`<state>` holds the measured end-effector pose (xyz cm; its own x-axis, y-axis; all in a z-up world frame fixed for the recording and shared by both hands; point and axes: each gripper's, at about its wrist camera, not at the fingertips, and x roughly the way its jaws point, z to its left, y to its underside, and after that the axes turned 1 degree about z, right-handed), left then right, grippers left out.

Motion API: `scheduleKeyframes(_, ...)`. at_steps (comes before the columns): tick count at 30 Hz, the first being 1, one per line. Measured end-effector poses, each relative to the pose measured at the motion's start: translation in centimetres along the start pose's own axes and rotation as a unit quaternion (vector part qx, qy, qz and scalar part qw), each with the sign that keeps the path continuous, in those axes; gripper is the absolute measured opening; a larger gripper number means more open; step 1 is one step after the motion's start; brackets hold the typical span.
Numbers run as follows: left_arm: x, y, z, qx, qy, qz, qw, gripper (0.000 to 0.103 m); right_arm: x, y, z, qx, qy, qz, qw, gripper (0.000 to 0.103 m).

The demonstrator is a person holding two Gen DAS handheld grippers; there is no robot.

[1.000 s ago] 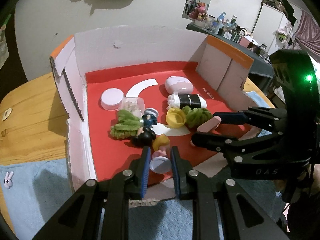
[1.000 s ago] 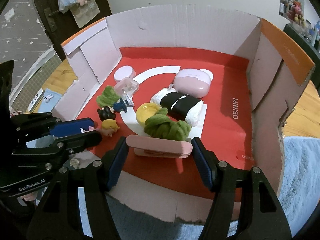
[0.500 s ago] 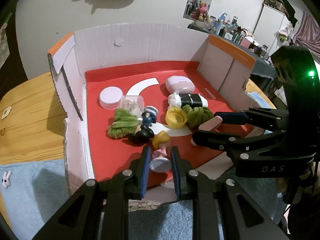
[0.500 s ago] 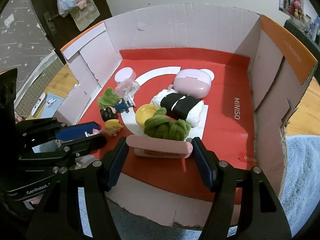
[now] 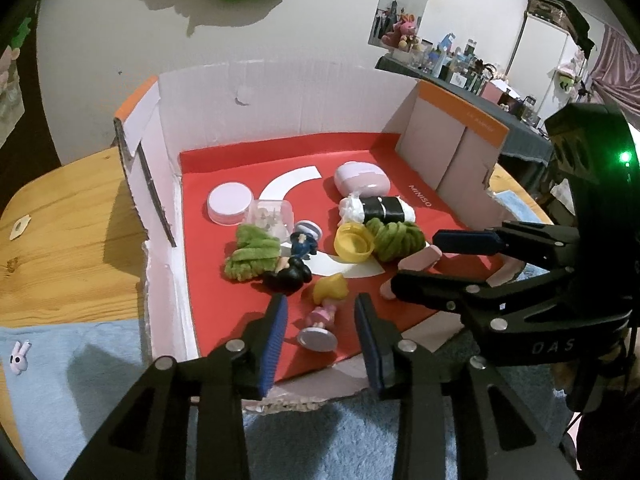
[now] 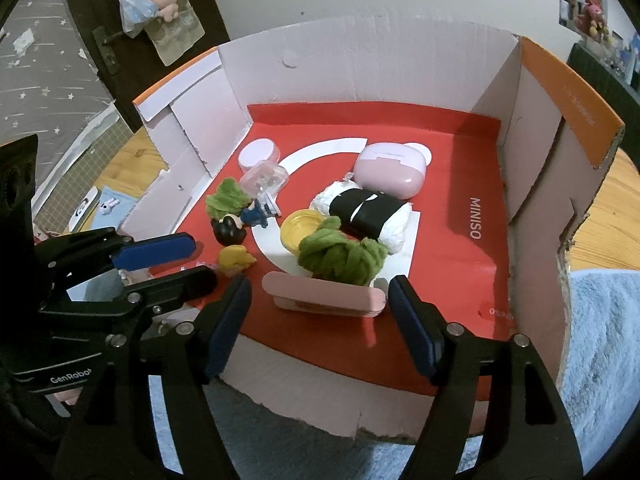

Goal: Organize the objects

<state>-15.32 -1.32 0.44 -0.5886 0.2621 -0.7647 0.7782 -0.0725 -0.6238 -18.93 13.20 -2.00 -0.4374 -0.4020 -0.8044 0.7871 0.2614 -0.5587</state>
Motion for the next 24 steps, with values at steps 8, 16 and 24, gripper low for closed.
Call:
scheduleKeyframes(8, -1.7, 0.4, -0.4, 0.003, -0.01, -0.022, 0.9997, 0.052, -1.3, 0.4, 0.5, -0.001, 0.001, -0.014, 1.0, 0.074)
scheduleKeyframes(16, -3.2, 1.0, -0.6, 0.0, -0.016, -0.036, 0.9992, 0.06, -3.1, 1.2, 1.1, 0.0, 0.004, -0.035, 0.999, 0.079)
scheduleKeyframes(24, -4.5, 1.7, -0.8, -0.006, -0.026, -0.046, 0.9986, 0.065, -4.9, 2.3, 1.4, 0.006, 0.009, -0.054, 0.998, 0.086)
